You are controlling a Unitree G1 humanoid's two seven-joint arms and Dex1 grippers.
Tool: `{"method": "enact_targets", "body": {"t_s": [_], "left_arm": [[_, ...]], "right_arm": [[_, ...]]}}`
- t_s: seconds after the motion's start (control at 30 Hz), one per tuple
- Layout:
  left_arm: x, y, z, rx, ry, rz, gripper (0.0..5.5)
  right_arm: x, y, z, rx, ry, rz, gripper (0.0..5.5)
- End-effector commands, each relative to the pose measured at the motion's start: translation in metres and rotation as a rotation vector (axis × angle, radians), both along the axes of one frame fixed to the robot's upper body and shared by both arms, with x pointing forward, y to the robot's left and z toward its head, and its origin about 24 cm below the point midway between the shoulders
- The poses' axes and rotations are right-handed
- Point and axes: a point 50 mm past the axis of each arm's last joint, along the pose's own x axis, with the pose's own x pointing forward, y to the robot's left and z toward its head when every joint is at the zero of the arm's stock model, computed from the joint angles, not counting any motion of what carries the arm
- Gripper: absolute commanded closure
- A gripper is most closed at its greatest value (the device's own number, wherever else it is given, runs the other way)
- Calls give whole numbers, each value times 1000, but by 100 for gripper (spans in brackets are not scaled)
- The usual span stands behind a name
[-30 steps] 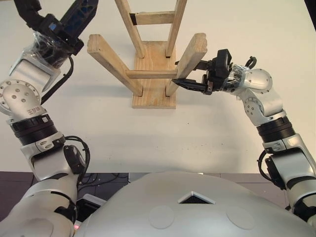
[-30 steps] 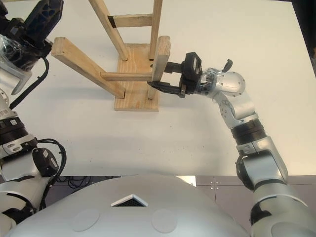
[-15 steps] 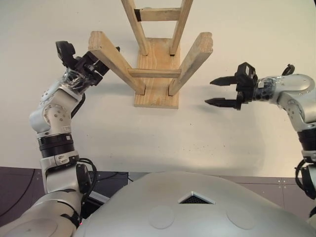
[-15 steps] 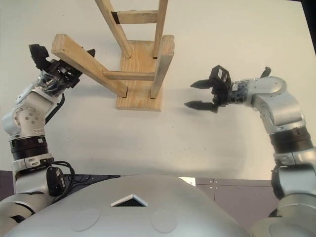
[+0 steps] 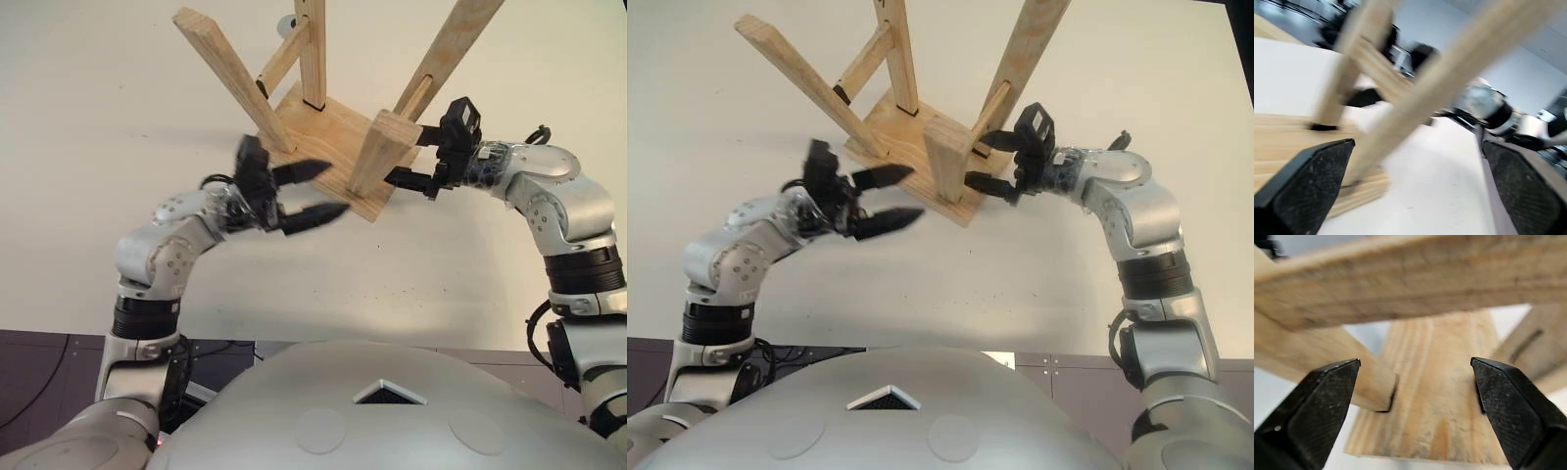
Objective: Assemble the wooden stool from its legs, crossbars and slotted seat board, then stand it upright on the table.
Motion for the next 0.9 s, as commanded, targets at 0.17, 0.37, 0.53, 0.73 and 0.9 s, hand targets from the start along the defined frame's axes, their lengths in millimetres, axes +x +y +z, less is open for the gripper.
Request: {"method": "enact_targets", "body": {"t_s": [0.17, 0.37, 0.53, 0.73, 0.9], "left_arm": [[13, 65, -24, 364, -20, 120, 69], [59, 113, -20, 493, -221, 306, 69], [88, 102, -13, 402, -370, 318, 69], [72, 87, -16, 292, -354, 174, 69], [2, 78, -19, 296, -259, -62, 69]], "right_arm": [[-11, -34, -5, -145, -25, 31, 134], [-35, -11, -12, -34, 26, 79, 134], [-41, 14, -13, 34, 34, 76, 134], [-39, 10, -10, 24, 27, 56, 134], [-52, -23, -11, -80, 65, 90, 134]]}}
